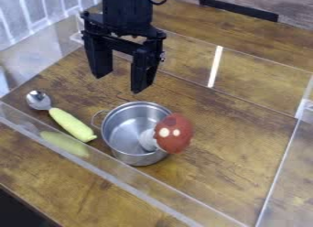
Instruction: Move the green spoon to the right
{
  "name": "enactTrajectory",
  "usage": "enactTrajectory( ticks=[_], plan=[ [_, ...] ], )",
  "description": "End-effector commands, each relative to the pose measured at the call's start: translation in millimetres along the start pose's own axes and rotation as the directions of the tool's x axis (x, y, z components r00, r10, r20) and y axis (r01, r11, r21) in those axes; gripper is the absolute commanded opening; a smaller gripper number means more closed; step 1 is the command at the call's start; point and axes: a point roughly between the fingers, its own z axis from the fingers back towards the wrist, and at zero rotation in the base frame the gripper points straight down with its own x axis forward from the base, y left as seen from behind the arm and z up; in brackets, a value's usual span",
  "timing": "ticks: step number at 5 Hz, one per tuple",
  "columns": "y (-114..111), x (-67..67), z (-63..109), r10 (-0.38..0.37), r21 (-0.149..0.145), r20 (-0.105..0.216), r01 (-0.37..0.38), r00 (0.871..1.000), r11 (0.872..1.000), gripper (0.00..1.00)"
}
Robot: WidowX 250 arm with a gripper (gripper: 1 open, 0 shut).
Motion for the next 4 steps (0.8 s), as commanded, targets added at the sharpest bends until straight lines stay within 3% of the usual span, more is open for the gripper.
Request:
enactTrajectory(
  ticks=[1,2,3,4],
  plan=[
    [-5.7,-3.2,-17.5,0.009,-0.003,-0.044,-0.009,0.999,1.0,1.0],
    [-1.8,-6.9,-32.8,0.11,-0.009,-0.078,-0.111,0.991,0.994,1.0],
    [22.1,-6.7,-38.0,0.325,-0.019,-0.072,-0.327,0.943,0.945,1.0],
    [35.3,-7.4,-34.5,0.454,-0.021,-0.066,-0.456,0.889,0.89,1.0]
  ],
)
